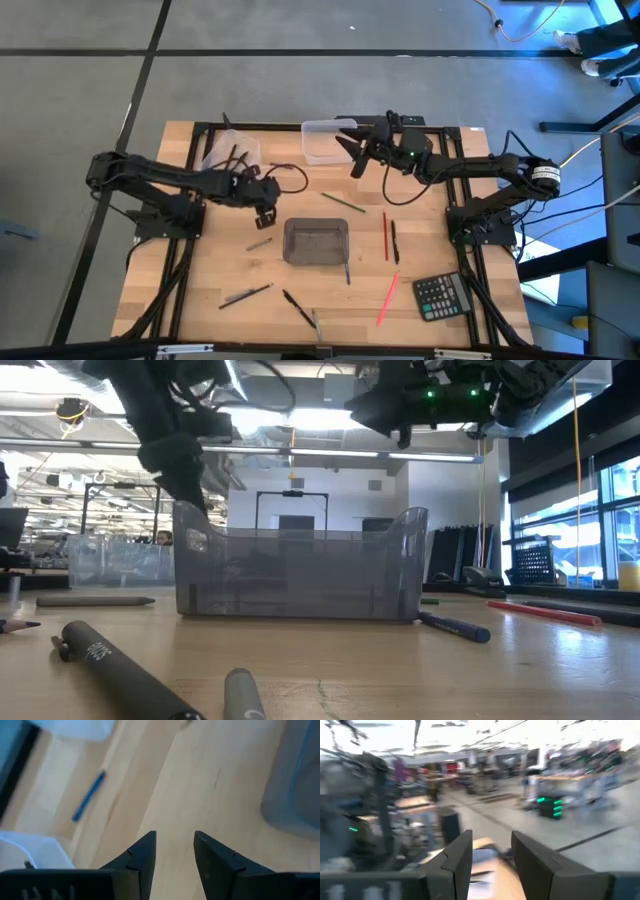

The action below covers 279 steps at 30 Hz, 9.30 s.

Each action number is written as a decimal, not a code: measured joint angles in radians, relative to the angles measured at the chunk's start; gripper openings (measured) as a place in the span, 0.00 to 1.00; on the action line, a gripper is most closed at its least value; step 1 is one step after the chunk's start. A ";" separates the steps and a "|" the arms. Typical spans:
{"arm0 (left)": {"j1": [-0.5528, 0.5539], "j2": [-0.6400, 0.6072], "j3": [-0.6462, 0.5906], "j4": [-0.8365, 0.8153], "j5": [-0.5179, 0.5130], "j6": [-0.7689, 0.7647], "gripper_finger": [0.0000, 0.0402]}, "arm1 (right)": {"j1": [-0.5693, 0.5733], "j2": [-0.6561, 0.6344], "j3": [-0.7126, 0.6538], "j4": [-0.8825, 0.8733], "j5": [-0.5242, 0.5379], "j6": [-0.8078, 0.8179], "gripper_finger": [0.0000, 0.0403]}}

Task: Sort crayons/erasers/pens/pencils in bins
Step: Put the black pen into the left transparent bin

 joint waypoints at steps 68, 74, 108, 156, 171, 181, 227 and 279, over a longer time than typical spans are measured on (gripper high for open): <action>-0.598 0.628 0.146 0.682 0.261 0.105 0.26 | 0.660 0.072 0.438 -1.293 0.580 0.001 0.35; -0.599 0.630 0.146 0.682 0.242 0.101 0.18 | 0.675 0.072 0.437 -1.289 0.760 -0.043 0.35; -0.537 -0.059 0.142 -0.120 -0.809 -0.401 0.04 | 0.686 0.071 0.438 -1.295 0.911 -0.036 0.35; 0.589 -0.121 -0.377 0.098 -0.189 -0.304 0.11 | 0.554 0.056 0.438 -1.441 0.681 -0.051 0.35; 0.589 -0.121 -0.377 0.100 -0.182 -0.307 0.27 | 0.591 0.027 0.439 -1.472 0.805 0.063 0.35; 0.481 -0.197 -0.234 -0.031 -0.183 -0.223 0.27 | 0.591 0.022 0.431 -1.459 0.899 0.094 0.35; 0.002 0.841 0.831 0.486 0.431 0.271 0.27 | 0.869 -0.190 0.430 -2.054 1.074 0.709 0.35; -0.079 1.194 1.428 0.132 0.382 0.500 0.27 | 0.849 -0.184 0.430 -2.291 0.971 0.920 0.35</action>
